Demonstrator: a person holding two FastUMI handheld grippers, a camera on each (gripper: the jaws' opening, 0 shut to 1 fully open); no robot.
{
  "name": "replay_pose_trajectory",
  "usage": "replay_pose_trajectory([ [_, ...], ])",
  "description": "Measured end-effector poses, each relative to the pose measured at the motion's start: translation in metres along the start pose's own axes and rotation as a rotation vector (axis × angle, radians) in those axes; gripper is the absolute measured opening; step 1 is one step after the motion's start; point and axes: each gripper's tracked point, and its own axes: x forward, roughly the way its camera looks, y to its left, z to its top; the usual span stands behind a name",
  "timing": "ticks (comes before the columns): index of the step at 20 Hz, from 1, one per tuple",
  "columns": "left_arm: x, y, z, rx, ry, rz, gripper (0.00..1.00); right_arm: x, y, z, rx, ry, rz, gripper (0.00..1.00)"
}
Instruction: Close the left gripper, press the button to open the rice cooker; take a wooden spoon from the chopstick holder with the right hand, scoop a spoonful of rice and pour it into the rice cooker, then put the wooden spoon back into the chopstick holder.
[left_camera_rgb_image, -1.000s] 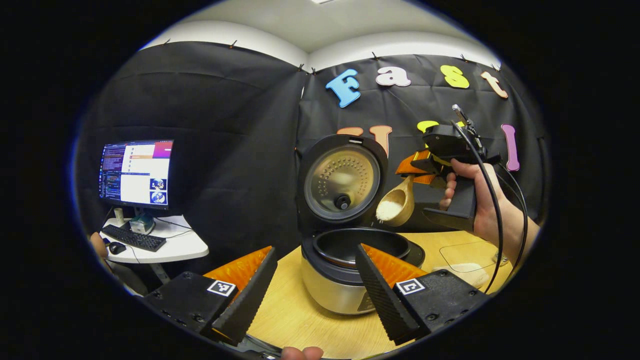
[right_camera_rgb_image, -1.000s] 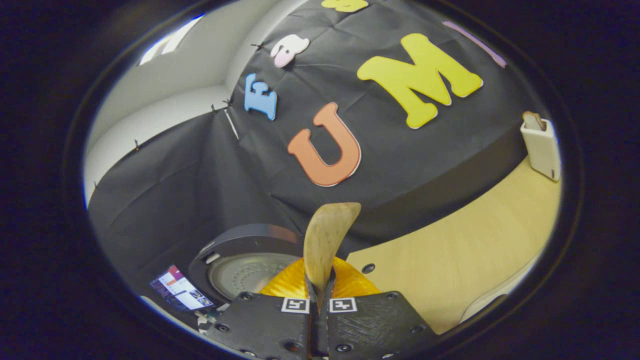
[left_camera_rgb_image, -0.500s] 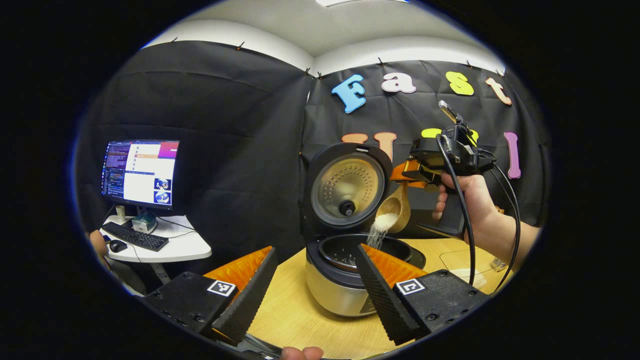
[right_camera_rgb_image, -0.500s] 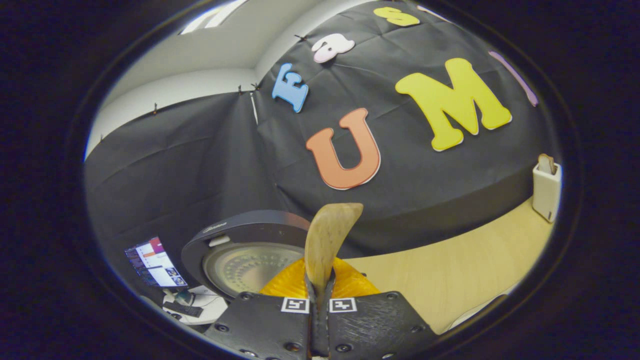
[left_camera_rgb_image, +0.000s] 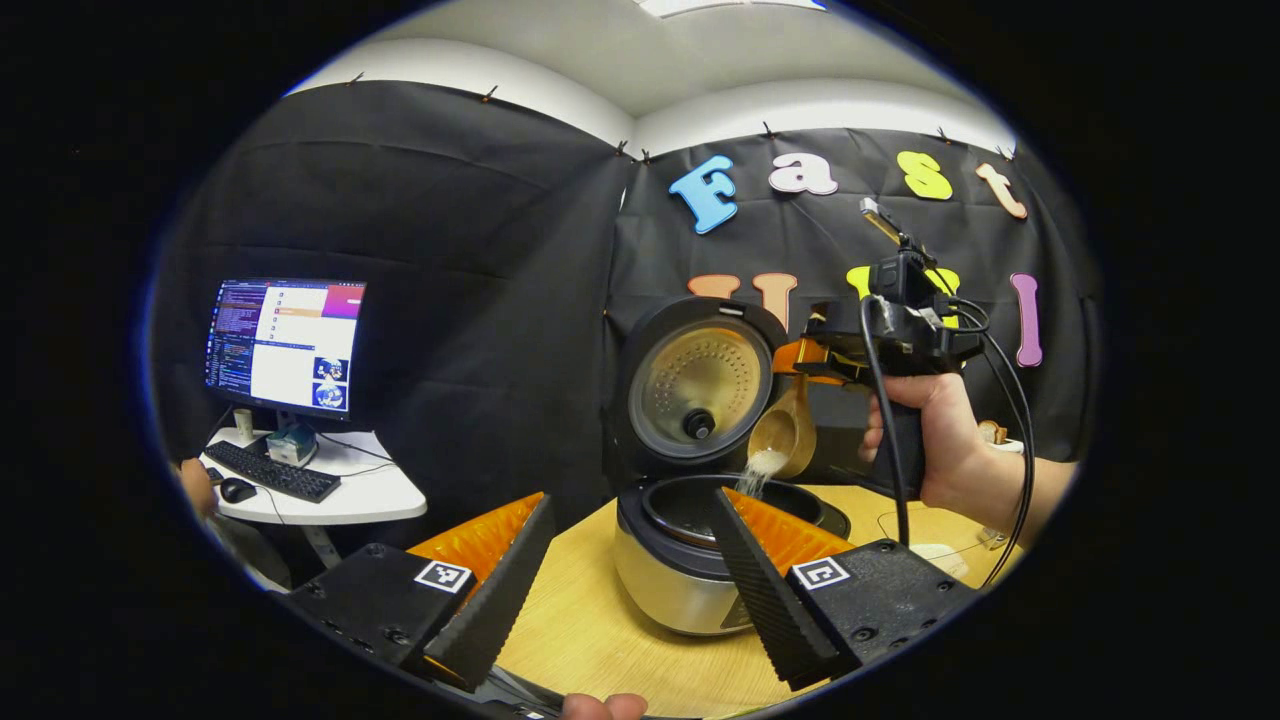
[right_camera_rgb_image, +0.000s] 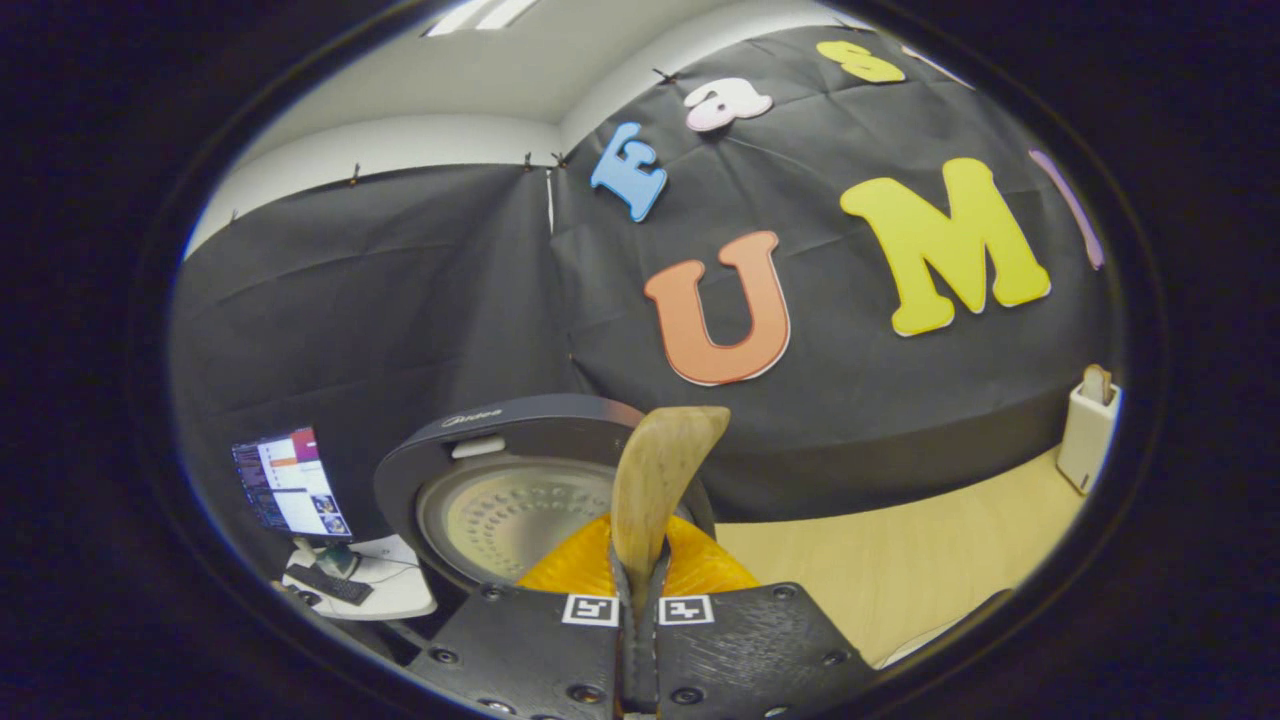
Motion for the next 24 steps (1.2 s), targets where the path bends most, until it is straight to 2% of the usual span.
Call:
replay_pose_trajectory([
  [7, -0.002, -0.004, 0.005, -0.006, -0.011, -0.004, 1.00, -0.007, 0.028, 0.008, -0.261, -0.086, 0.016, 0.00],
  [11, -0.005, -0.002, 0.010, -0.008, -0.026, -0.005, 1.00, -0.014, 0.047, 0.009, -0.370, -0.129, 0.036, 0.00],
  [15, -0.007, 0.009, 0.015, 0.010, -0.036, 0.038, 1.00, -0.018, 0.062, 0.004, -0.449, -0.146, 0.057, 0.00],
  [17, -0.009, 0.010, 0.018, 0.009, -0.045, 0.045, 1.00, -0.021, 0.064, 0.002, -0.440, -0.138, 0.068, 0.00],
  [18, -0.011, 0.010, 0.020, 0.006, -0.049, 0.046, 0.94, -0.023, 0.065, 0.003, -0.429, -0.140, 0.071, 0.00],
  [19, -0.013, 0.011, 0.022, 0.004, -0.050, 0.049, 1.00, -0.024, 0.066, 0.004, -0.430, -0.144, 0.070, 0.00],
  [22, -0.019, 0.024, 0.025, 0.002, -0.059, 0.089, 1.00, -0.028, 0.065, 0.006, -0.415, -0.128, 0.090, 0.00],
  [24, -0.023, 0.021, 0.031, -0.018, -0.064, 0.095, 1.00, -0.033, 0.054, 0.010, -0.319, -0.109, 0.095, 0.00],
])
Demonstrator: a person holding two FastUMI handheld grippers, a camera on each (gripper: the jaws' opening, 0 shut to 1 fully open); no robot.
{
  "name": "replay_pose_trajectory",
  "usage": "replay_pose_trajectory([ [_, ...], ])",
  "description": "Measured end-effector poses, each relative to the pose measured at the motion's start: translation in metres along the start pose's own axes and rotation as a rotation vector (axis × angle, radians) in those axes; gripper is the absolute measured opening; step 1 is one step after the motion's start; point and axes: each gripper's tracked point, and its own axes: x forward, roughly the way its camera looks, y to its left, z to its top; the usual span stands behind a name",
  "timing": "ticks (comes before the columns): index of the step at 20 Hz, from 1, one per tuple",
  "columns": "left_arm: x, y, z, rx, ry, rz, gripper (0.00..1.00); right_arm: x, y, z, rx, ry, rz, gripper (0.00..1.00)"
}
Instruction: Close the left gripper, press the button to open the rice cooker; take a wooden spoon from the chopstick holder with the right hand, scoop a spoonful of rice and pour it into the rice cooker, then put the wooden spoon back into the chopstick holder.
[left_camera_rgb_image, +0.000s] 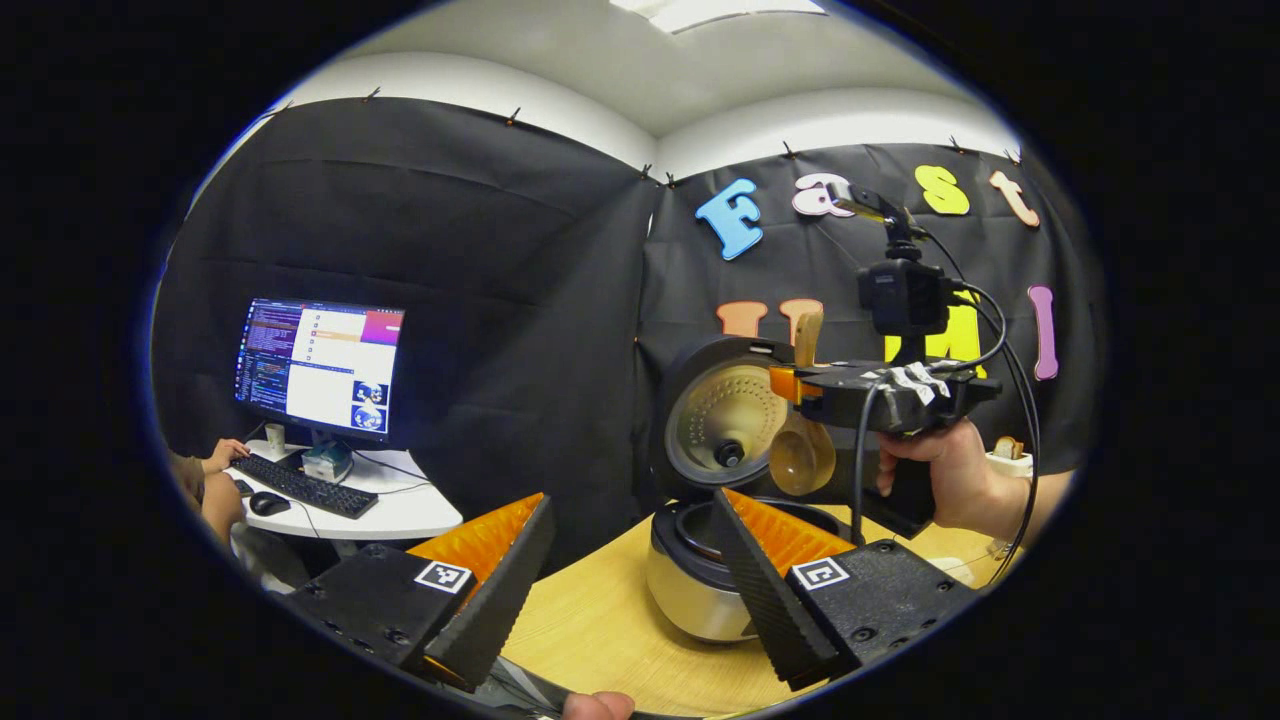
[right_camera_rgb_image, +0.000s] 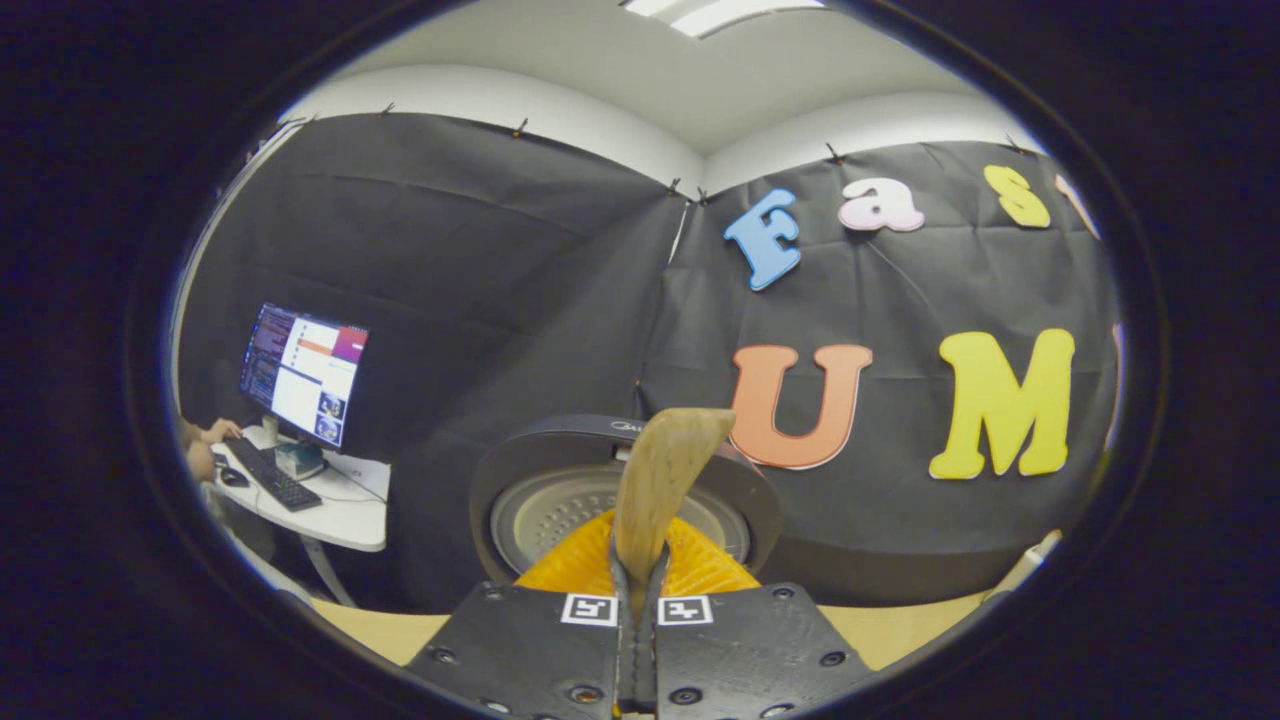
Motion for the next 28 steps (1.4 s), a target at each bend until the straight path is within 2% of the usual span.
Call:
replay_pose_trajectory([
  [6, -0.004, -0.005, 0.009, -0.013, -0.023, -0.020, 0.99, -0.013, -0.053, -0.004, 0.513, 0.093, -0.039, 0.00],
  [8, -0.004, -0.008, 0.011, -0.009, -0.031, -0.026, 1.00, -0.021, -0.085, -0.007, 0.592, 0.097, -0.070, 0.00],
  [13, -0.007, -0.045, 0.012, -0.015, -0.030, -0.085, 0.98, -0.068, -0.159, 0.009, 0.599, 0.046, -0.157, 0.02],
  [19, -0.007, -0.076, 0.007, 0.058, -0.035, -0.137, 0.98, -0.147, -0.262, 0.011, 0.586, 0.001, -0.301, 0.00],
  [21, -0.007, -0.090, 0.005, 0.048, -0.031, -0.163, 0.98, -0.178, -0.298, 0.009, 0.594, -0.014, -0.360, 0.02],
  [28, -0.012, -0.128, 0.004, 0.040, -0.042, -0.243, 0.98, -0.271, -0.414, -0.021, 0.508, -0.033, -0.593, 0.00],
])
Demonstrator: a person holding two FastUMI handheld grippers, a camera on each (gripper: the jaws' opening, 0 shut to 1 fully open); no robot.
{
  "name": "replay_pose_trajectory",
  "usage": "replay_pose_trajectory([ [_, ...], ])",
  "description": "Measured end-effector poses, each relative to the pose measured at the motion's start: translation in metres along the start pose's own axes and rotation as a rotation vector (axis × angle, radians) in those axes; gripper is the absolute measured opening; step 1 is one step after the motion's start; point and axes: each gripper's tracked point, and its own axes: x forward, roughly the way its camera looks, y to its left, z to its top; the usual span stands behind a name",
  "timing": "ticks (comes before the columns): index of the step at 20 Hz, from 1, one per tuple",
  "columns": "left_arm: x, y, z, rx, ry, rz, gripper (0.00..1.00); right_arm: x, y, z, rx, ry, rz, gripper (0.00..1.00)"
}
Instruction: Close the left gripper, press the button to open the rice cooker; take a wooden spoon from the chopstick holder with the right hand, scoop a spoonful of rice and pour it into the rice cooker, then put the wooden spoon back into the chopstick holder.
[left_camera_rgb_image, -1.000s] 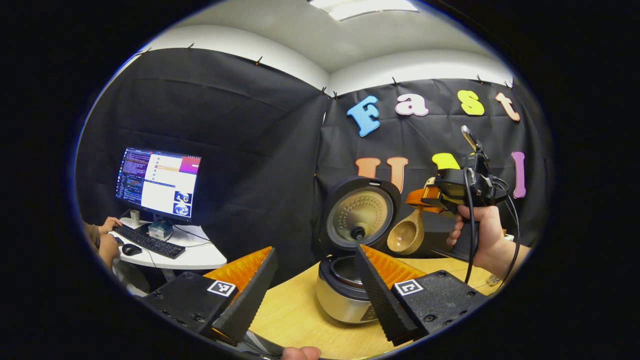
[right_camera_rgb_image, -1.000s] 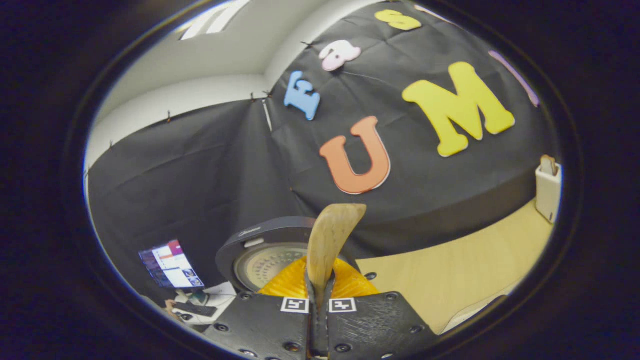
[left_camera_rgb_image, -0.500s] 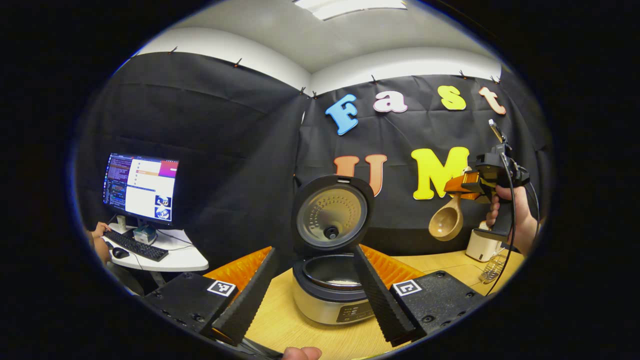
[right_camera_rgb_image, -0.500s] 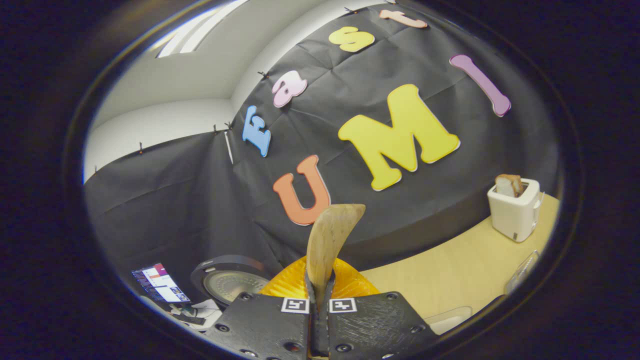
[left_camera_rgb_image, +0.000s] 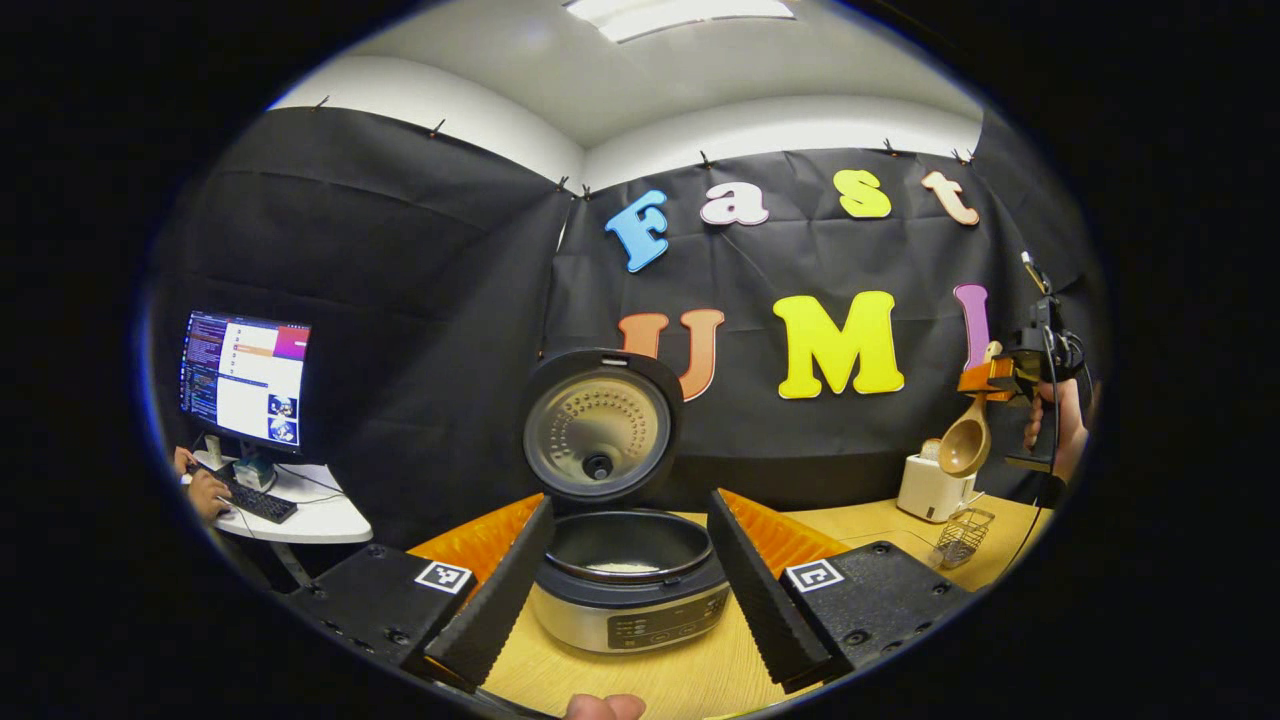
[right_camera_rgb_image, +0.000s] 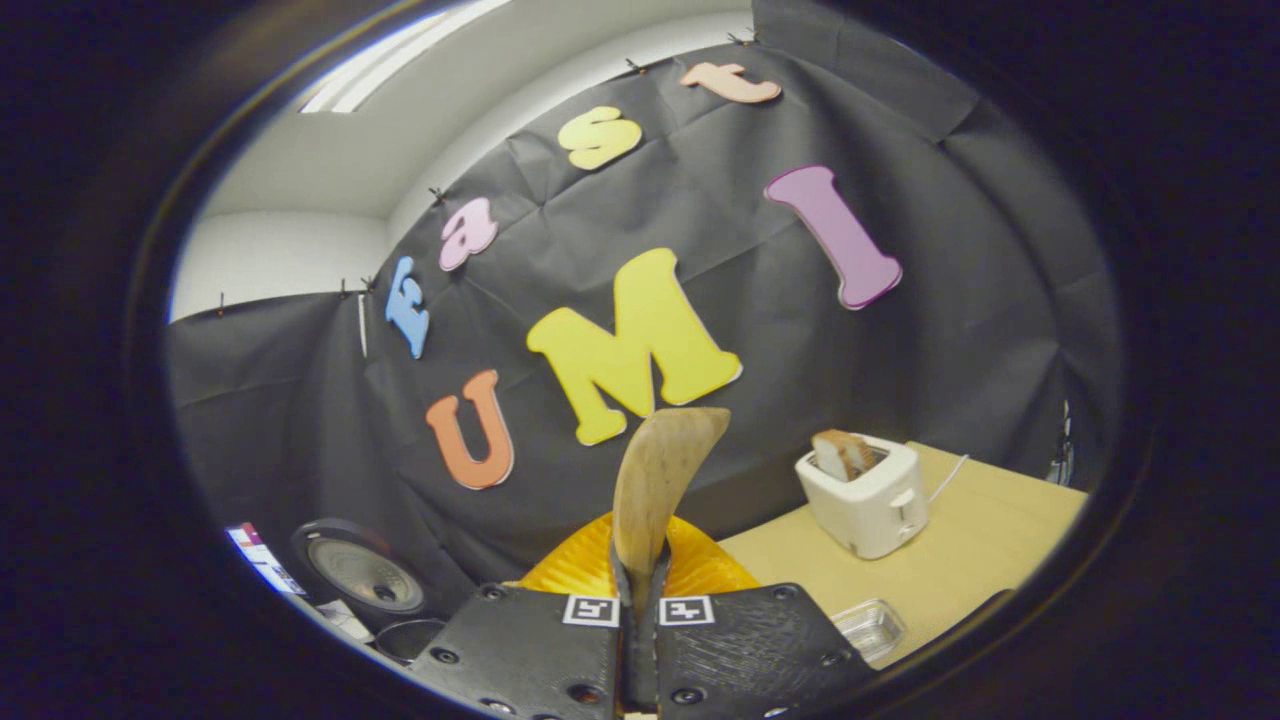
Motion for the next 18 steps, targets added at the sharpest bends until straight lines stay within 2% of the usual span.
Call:
replay_pose_trajectory([
  [6, -0.001, -0.015, 0.001, 0.034, -0.005, -0.031, 0.98, 0.002, -0.070, -0.009, -0.116, 0.005, -0.112, 0.00],
  [10, -0.003, -0.010, 0.006, 0.023, -0.020, -0.030, 0.98, 0.014, -0.095, -0.027, -0.178, 0.007, -0.169, 0.00],
  [18, -0.005, 0.003, 0.009, -0.003, -0.019, -0.007, 0.98, 0.028, -0.119, -0.075, -0.262, 0.015, -0.182, 0.00],
])
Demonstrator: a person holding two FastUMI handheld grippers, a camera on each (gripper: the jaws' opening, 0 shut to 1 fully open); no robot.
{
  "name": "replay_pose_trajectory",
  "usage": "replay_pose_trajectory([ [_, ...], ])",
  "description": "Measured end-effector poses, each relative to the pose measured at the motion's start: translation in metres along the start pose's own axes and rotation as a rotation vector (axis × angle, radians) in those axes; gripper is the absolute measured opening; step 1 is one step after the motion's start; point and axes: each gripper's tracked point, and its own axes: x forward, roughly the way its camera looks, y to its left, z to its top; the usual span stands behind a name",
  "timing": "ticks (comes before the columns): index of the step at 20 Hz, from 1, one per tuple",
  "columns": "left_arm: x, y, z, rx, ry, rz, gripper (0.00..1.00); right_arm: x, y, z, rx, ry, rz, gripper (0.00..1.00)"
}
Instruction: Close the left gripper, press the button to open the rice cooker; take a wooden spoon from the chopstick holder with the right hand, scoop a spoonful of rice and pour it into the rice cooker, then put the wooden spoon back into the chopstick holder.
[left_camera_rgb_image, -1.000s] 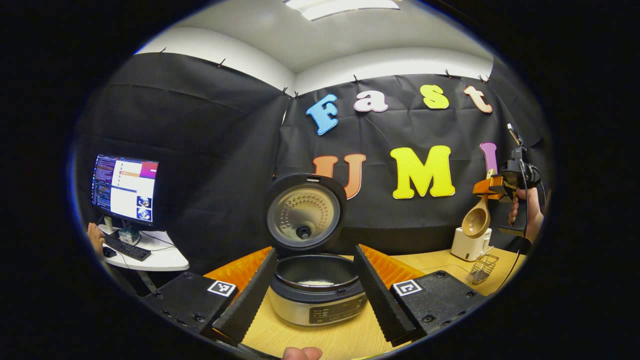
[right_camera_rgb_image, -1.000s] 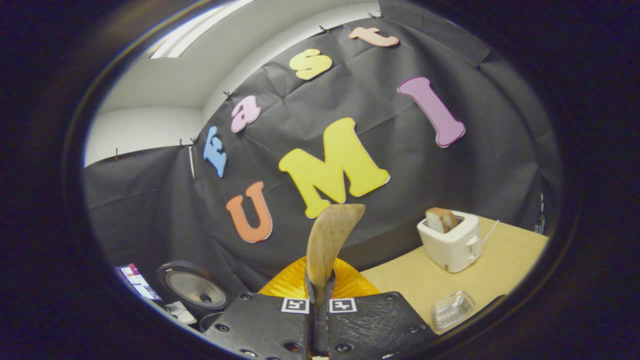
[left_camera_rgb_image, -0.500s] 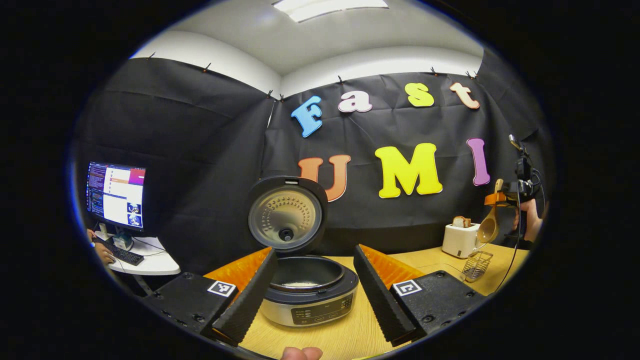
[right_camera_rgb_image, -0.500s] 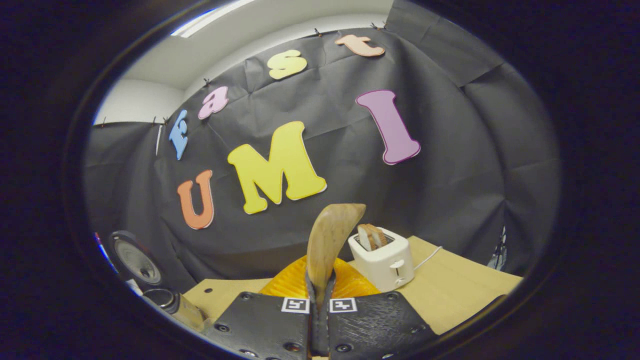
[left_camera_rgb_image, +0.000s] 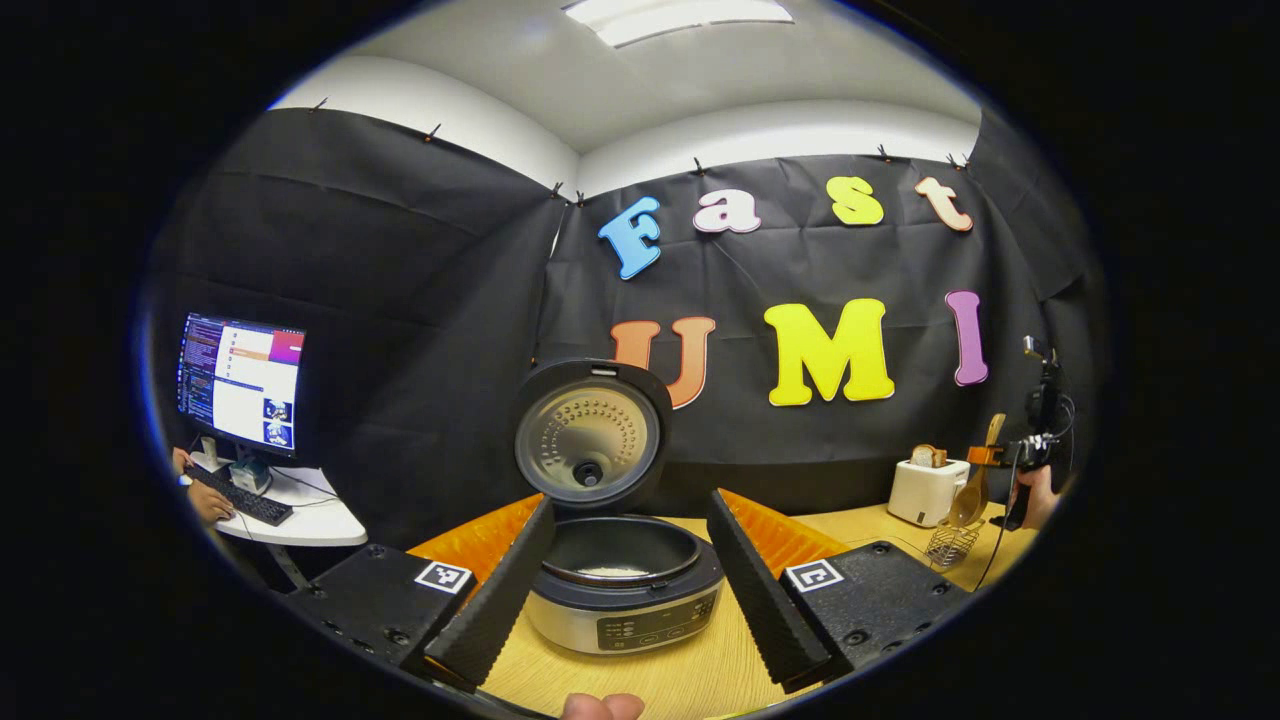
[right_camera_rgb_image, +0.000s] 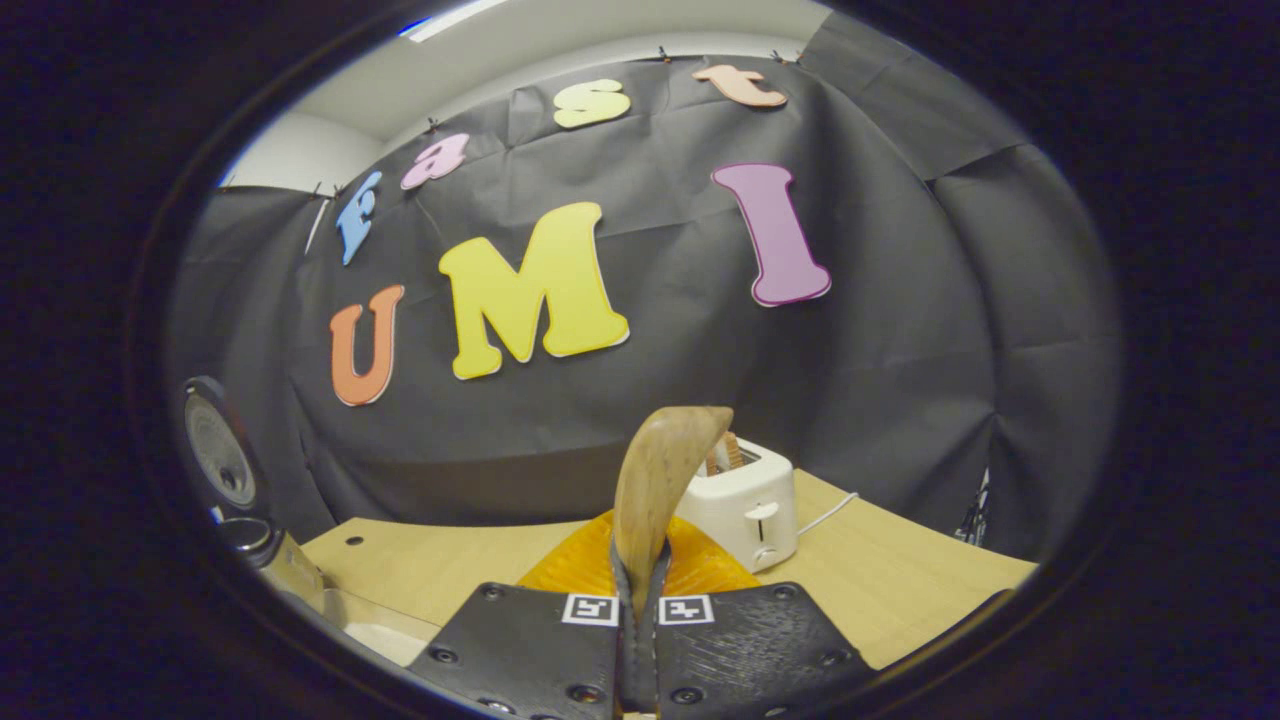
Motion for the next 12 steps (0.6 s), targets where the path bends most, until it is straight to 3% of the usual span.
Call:
replay_pose_trajectory([
  [12, 0.000, -0.004, 0.000, -0.007, -0.001, -0.007, 0.98, 0.010, -0.019, -0.043, 0.059, 0.065, -0.033, 0.00],
])
